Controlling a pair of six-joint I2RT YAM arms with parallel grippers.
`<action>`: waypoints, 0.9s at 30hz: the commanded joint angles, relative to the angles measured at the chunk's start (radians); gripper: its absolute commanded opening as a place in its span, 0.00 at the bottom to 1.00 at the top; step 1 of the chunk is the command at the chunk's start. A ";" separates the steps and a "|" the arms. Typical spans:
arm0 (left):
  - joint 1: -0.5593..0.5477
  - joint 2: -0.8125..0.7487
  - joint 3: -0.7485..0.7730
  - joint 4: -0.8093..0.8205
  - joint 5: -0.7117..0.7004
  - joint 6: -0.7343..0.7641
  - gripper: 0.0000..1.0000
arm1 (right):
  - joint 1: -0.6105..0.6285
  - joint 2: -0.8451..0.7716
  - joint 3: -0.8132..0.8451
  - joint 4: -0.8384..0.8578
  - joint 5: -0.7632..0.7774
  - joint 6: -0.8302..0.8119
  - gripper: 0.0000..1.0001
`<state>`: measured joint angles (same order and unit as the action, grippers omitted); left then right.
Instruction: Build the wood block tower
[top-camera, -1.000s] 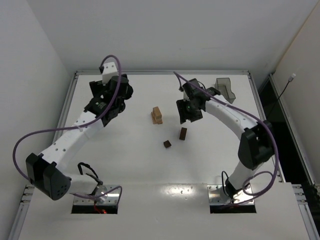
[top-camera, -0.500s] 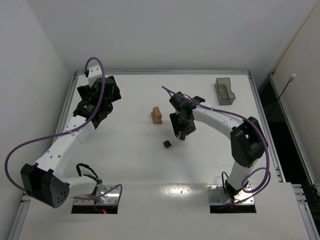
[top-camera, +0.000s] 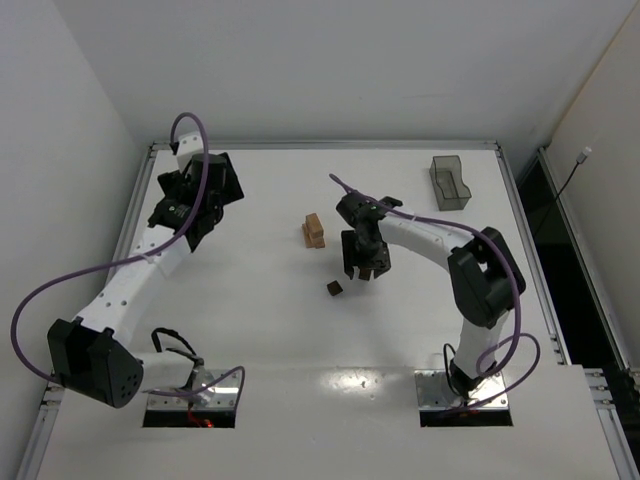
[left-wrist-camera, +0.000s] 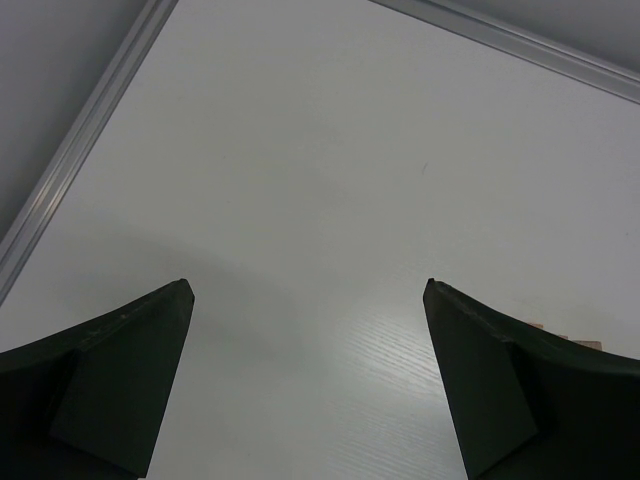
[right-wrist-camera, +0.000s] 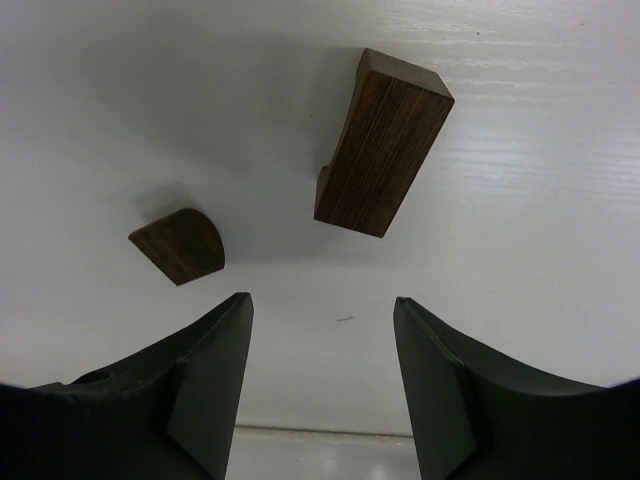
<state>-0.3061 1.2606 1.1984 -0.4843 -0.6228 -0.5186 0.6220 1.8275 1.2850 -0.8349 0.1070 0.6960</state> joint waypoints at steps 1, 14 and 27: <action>0.024 -0.006 0.015 0.021 0.029 -0.021 1.00 | -0.013 0.032 0.053 0.031 0.031 0.063 0.55; 0.033 0.046 0.026 0.021 0.067 -0.021 1.00 | -0.053 0.104 0.174 0.031 0.108 0.073 0.50; 0.042 0.056 0.017 0.021 0.104 -0.040 1.00 | -0.062 0.006 0.027 0.068 0.099 0.100 0.50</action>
<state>-0.2749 1.3201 1.1984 -0.4843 -0.5320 -0.5426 0.5613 1.8835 1.3163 -0.7971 0.1909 0.7666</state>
